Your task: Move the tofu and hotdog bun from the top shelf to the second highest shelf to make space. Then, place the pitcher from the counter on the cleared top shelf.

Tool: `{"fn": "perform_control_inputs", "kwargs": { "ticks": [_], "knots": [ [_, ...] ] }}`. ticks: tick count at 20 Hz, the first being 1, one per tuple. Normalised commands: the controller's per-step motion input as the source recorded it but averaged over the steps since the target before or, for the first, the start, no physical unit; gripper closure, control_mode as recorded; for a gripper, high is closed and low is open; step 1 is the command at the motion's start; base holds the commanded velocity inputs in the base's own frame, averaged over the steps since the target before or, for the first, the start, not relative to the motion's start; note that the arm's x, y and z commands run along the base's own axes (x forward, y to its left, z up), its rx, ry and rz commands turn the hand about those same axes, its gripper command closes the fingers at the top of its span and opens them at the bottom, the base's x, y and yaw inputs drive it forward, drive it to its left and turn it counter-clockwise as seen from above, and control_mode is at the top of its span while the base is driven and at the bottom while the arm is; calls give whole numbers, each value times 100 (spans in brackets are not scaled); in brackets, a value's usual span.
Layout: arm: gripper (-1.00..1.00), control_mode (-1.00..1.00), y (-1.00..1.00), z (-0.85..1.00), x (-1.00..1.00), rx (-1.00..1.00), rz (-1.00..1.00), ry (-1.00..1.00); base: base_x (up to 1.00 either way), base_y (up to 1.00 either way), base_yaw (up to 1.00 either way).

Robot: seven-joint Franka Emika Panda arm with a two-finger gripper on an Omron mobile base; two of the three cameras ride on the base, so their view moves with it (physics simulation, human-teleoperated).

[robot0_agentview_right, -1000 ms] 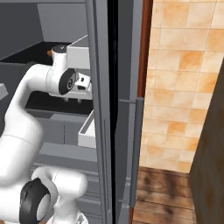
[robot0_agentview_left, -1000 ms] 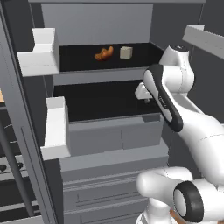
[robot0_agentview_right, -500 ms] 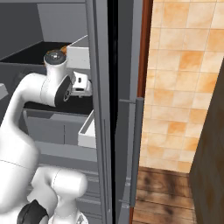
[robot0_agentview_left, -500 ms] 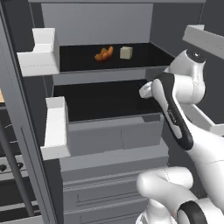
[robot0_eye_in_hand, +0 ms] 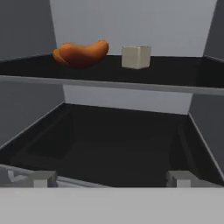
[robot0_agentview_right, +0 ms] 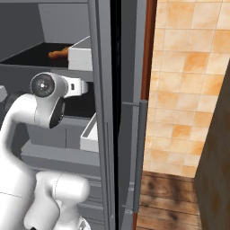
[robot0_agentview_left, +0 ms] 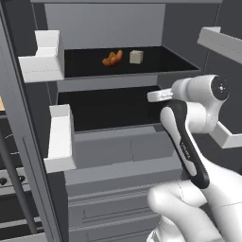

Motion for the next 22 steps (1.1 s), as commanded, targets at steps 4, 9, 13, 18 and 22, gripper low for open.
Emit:
{"fn": "perform_control_inputs", "kwargs": {
  "ticks": [4, 9, 13, 18, 22],
  "knots": [
    [-100, -100, 23, 59, 0, 0, 0, -23, 0, 0, 0],
    [-100, -100, 26, 64, 0, 0, 0, -10, 0, 0, 0],
    [-100, -100, 19, 70, 0, 0, 0, 0, 0, 0, 0],
    [-100, -100, -2, 56, 4, 1, 0, 0, 0, 0, 0],
    [-100, -100, -20, 5, 0, 7, 0, 0, 0, 0, 0]
  ]
}}
